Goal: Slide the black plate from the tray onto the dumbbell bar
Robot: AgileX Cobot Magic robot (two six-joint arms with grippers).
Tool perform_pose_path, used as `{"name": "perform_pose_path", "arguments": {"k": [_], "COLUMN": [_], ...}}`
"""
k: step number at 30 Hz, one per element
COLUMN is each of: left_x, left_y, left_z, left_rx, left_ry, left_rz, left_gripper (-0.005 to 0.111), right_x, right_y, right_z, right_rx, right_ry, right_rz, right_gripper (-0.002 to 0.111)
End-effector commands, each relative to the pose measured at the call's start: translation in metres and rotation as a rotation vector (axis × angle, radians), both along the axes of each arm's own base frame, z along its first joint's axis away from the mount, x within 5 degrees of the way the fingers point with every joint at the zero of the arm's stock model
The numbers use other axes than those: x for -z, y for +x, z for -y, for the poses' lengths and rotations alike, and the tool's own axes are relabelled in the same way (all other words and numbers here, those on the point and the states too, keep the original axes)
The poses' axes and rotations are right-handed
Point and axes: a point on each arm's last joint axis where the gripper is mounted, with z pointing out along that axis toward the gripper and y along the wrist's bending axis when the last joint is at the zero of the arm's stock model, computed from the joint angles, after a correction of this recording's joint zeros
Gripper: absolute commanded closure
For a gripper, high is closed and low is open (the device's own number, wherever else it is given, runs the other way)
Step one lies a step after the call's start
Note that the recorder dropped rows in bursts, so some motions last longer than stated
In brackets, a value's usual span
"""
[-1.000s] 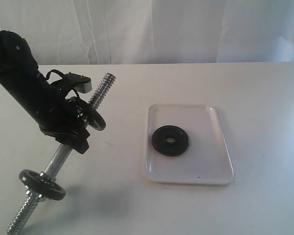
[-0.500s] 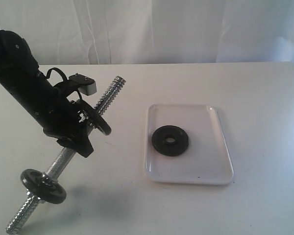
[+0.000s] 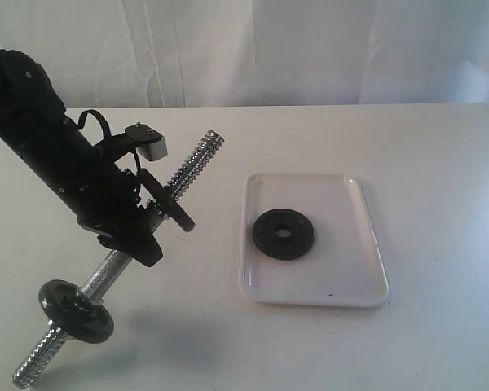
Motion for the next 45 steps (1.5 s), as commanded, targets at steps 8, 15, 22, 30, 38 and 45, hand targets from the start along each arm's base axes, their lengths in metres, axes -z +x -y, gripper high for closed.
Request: {"name": "perform_pose_path", "arguments": {"k": [8,15,22,30,38,45], "left_x": [-0.031,-0.031,-0.031,-0.021,-0.019,-0.019], "left_y": [-0.012,-0.012,-0.012,-0.011,-0.011,-0.011], "left_z": [0.007,0.007,0.007,0.006,0.006,0.006], "left_rx": [0.099,0.124,0.126,0.099,0.091,0.085], "left_ry": [-0.141,-0.143,-0.143,-0.136,-0.139,-0.142], "left_rz": [0.028,0.044,0.046,0.045,0.041,0.047], "left_gripper": [0.107,0.107,0.107,0.107,0.107,0.107], "right_x": [0.0,0.0,0.0,0.0,0.0,-0.002], "right_y": [0.0,0.0,0.0,0.0,0.0,0.0], "right_z": [0.0,0.0,0.0,0.0,0.0,0.0], "right_rx": [-0.004,-0.004,-0.004,-0.004,-0.004,-0.003], "right_ry": [0.001,0.001,0.001,0.001,0.001,0.002], "right_rz": [0.009,0.009,0.009,0.009,0.009,0.029], "right_gripper": [0.108,0.108,0.108,0.108,0.108,0.108]}}
